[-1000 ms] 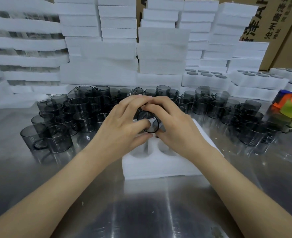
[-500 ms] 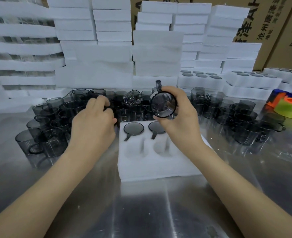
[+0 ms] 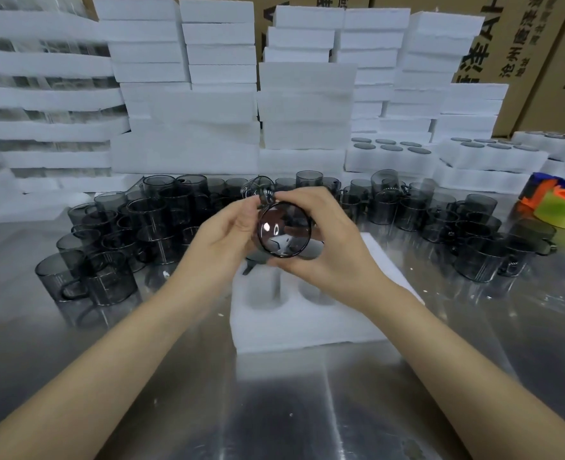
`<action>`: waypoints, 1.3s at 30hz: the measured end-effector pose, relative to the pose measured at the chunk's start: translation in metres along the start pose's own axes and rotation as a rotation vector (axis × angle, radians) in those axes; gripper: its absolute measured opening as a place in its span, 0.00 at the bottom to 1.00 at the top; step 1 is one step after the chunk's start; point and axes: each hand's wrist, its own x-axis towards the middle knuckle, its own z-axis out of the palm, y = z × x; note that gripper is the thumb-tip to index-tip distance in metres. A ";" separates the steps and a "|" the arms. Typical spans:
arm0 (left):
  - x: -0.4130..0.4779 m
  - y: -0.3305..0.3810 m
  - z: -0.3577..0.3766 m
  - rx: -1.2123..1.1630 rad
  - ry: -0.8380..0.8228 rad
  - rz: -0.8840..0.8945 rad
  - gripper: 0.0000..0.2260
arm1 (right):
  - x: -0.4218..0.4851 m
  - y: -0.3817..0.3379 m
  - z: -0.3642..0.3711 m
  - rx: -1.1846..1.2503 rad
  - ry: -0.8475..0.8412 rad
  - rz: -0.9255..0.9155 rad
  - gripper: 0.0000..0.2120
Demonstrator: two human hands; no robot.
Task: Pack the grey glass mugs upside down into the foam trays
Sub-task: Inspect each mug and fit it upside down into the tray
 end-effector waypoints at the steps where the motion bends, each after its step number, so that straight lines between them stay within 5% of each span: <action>1: 0.000 0.001 0.001 -0.108 -0.055 -0.013 0.20 | 0.000 0.000 0.000 -0.008 -0.016 -0.001 0.32; 9: 0.001 -0.003 0.000 -0.374 0.119 -0.137 0.17 | -0.003 0.005 0.001 -0.036 -0.219 0.068 0.38; 13: 0.000 -0.009 0.001 -0.326 0.230 -0.138 0.16 | -0.003 0.004 0.002 -0.078 -0.158 0.036 0.34; 17: 0.005 -0.011 -0.014 0.013 0.370 -0.016 0.07 | -0.002 0.002 0.000 -0.126 -0.013 0.029 0.31; 21: 0.008 -0.015 -0.038 0.753 0.385 0.147 0.07 | 0.002 0.003 -0.008 -0.151 0.177 0.207 0.29; 29: 0.007 -0.019 -0.047 1.073 0.383 0.182 0.14 | 0.005 0.009 -0.019 -0.175 0.198 0.258 0.28; 32: 0.008 -0.021 -0.045 1.164 0.317 0.320 0.21 | 0.007 0.015 -0.021 0.044 0.283 0.493 0.25; 35: 0.009 -0.023 -0.042 0.920 0.357 0.328 0.08 | 0.010 0.023 -0.030 0.472 0.430 0.720 0.20; 39: 0.010 -0.030 -0.032 0.520 0.267 0.126 0.13 | 0.008 0.042 -0.055 0.404 0.387 0.722 0.12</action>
